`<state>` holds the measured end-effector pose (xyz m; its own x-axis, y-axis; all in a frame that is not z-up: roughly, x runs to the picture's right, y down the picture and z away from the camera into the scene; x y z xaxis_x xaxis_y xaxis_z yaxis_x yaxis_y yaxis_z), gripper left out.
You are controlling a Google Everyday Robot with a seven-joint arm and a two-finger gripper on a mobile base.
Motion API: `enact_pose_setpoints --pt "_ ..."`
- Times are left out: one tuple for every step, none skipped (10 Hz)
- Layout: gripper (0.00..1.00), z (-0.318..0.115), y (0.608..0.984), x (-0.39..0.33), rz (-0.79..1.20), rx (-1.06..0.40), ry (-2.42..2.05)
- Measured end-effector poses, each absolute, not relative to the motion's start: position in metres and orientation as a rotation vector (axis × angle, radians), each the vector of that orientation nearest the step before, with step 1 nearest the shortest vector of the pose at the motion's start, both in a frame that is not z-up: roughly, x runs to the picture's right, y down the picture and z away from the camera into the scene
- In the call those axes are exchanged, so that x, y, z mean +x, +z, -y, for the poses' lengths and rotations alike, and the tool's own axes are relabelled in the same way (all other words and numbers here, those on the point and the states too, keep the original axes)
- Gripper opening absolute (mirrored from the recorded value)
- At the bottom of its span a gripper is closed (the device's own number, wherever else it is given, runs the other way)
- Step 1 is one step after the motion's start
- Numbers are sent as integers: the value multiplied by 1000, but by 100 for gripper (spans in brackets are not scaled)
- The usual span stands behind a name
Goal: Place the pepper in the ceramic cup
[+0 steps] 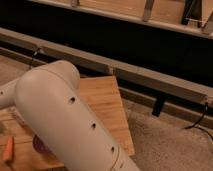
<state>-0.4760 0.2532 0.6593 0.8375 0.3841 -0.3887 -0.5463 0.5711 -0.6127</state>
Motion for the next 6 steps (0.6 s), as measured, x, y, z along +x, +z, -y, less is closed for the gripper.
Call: enact_pose_setpoints --pt "65 -263 663 -484 -230 -796 543" --pt "65 -273 669 -491 -242 -798 536" --pt "65 -280 672 -495 -250 -799 531" --pt "65 -288 677 -501 -259 -800 525" --pt "65 -299 682 -507 -271 -802 518" --pt "65 -306 686 -512 -278 -802 514"
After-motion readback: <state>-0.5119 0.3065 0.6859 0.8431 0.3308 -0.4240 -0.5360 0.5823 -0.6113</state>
